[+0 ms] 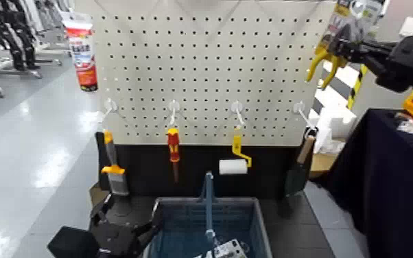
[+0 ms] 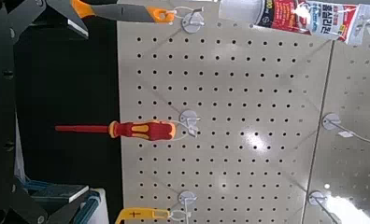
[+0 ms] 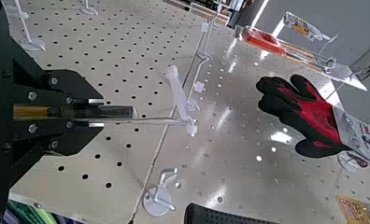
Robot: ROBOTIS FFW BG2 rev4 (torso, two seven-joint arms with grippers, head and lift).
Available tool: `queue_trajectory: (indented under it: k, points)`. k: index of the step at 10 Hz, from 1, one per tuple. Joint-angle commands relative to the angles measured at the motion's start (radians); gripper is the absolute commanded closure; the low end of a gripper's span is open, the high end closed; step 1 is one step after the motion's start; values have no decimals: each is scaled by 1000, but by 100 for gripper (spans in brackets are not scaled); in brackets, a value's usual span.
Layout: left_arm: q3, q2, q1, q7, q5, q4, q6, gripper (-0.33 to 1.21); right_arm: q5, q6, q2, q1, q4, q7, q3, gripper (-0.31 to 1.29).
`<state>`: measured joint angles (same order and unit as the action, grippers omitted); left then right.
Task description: Put the yellow pliers into the crate.
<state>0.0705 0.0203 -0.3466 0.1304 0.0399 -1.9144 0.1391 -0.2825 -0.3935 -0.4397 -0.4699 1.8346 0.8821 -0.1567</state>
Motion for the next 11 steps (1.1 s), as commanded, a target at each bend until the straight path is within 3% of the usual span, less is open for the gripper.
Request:
queue_trajectory:
  k: [1, 3, 5, 6, 8, 11]
  points:
    - [5, 6, 6, 0, 0, 0, -4, 14, -1, -28, 35, 80, 83, 1, -46, 111]
    - [9, 13, 9, -2, 0, 0, -10, 14, -6, -61, 67, 154, 150, -2, -76, 111]
    - [12, 18, 12, -5, 0, 0, -13, 15, -12, -68, 131, 247, 187, -3, -103, 111]
    - [17, 26, 12, -11, 0, 0, -13, 15, -9, -67, 179, 309, 201, -8, -113, 111]
    - [29, 39, 14, -28, 3, 0, -16, 15, 2, -73, 239, 395, 204, -9, -101, 111]
    - [32, 47, 17, -34, 5, 0, -16, 15, 26, -74, 285, 461, 156, -8, -46, 111]
